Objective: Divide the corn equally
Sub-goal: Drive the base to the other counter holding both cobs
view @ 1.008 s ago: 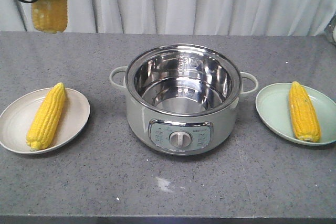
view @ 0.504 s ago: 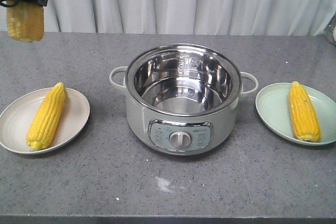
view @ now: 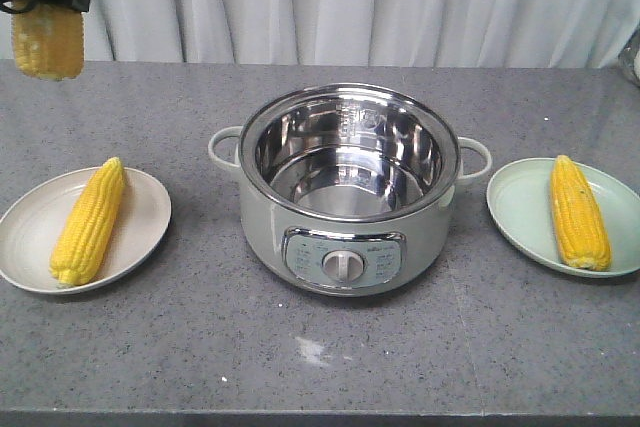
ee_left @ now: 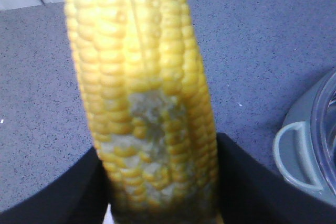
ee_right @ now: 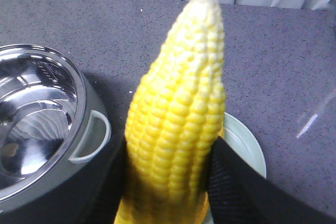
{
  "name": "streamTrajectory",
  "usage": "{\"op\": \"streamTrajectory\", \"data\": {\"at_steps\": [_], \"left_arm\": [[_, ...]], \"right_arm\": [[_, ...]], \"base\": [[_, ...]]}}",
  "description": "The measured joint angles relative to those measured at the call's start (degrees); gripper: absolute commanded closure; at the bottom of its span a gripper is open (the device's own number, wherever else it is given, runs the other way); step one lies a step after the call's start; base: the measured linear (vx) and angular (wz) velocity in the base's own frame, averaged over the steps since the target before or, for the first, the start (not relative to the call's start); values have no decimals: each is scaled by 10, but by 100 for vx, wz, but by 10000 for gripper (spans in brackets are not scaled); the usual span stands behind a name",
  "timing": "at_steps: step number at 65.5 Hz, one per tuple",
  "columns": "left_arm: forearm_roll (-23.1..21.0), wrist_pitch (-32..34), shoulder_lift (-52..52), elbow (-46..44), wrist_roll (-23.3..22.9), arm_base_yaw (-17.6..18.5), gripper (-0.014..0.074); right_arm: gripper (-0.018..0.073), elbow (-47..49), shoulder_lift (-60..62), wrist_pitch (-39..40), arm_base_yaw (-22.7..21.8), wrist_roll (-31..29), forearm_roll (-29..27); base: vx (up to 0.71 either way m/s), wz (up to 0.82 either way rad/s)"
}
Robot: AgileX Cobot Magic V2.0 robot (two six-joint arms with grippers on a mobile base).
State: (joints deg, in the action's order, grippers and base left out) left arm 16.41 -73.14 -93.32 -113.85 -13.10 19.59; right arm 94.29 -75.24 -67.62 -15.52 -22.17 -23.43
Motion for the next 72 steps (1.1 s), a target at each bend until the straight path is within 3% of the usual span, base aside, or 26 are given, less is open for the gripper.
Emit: {"op": "streamTrajectory", "data": {"at_steps": [72], "left_arm": [[2, 0, 0, 0, 0, 0, 485]], "right_arm": [[387, 0, 0, 0, 0, 0, 0]], "base": [[0, -2]]}}
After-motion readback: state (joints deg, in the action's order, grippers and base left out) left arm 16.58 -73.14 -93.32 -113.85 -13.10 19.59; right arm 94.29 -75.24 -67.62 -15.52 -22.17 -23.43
